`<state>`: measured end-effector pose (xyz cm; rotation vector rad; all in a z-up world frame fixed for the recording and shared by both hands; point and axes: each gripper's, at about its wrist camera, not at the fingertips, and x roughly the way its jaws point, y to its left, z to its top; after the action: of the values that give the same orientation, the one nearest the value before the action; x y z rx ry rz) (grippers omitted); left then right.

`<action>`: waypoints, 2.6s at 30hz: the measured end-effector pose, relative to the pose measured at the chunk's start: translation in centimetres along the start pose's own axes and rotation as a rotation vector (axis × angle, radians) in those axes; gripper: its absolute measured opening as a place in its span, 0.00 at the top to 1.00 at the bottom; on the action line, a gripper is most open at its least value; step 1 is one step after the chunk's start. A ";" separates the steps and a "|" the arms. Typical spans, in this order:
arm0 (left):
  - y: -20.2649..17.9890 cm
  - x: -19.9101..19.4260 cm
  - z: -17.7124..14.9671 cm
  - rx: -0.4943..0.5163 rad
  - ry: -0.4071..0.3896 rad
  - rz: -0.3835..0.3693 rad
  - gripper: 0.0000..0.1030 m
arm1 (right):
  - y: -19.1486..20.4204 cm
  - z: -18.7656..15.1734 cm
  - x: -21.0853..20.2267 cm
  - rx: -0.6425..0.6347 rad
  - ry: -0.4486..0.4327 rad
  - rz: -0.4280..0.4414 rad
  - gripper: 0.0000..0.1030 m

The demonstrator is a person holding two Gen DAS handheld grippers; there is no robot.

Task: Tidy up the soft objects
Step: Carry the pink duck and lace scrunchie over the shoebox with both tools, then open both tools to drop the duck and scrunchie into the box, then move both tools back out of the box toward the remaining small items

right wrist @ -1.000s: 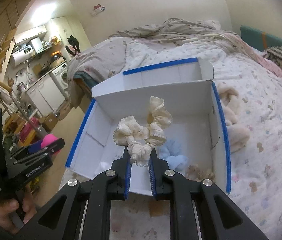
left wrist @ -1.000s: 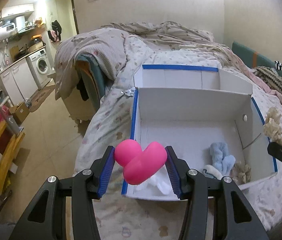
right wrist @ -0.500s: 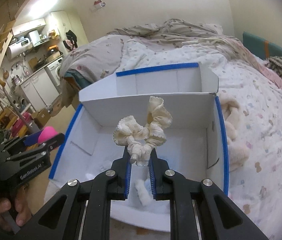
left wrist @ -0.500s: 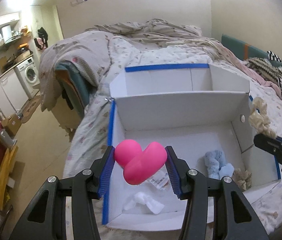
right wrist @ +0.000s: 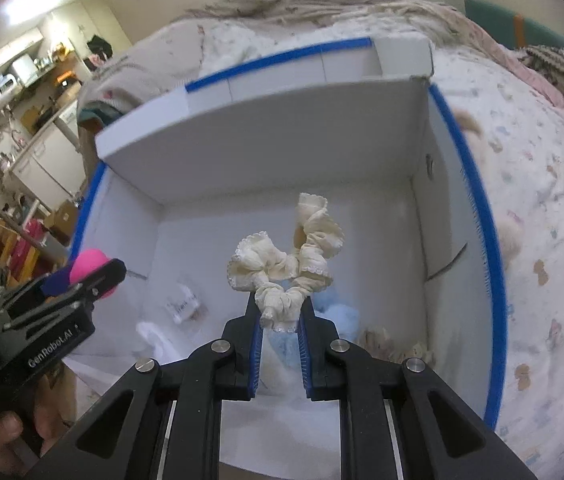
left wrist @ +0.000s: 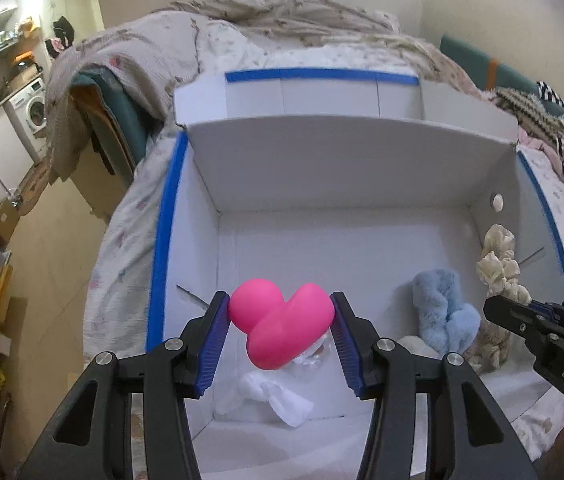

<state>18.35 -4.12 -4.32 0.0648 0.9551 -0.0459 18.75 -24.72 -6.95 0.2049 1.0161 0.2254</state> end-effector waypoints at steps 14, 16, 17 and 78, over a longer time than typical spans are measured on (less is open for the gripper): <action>-0.7 2.5 -0.2 0.009 0.087 -0.020 0.55 | -0.5 -0.5 1.7 -0.022 0.080 -0.016 0.83; -0.7 2.9 -0.3 0.003 0.103 -0.025 0.55 | -0.7 -0.5 2.0 -0.012 0.093 -0.019 0.83; -0.7 3.0 -0.3 -0.001 0.112 -0.030 0.55 | -0.8 -0.6 2.1 -0.008 0.098 -0.019 0.83; 3.4 -6.8 -3.7 -0.084 -0.016 0.035 0.32 | 0.7 -3.3 -4.1 0.004 -0.075 -0.031 0.02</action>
<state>11.66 -0.35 -0.81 0.0035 0.9385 0.0261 13.77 -24.97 -5.06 0.1998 0.9445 0.1866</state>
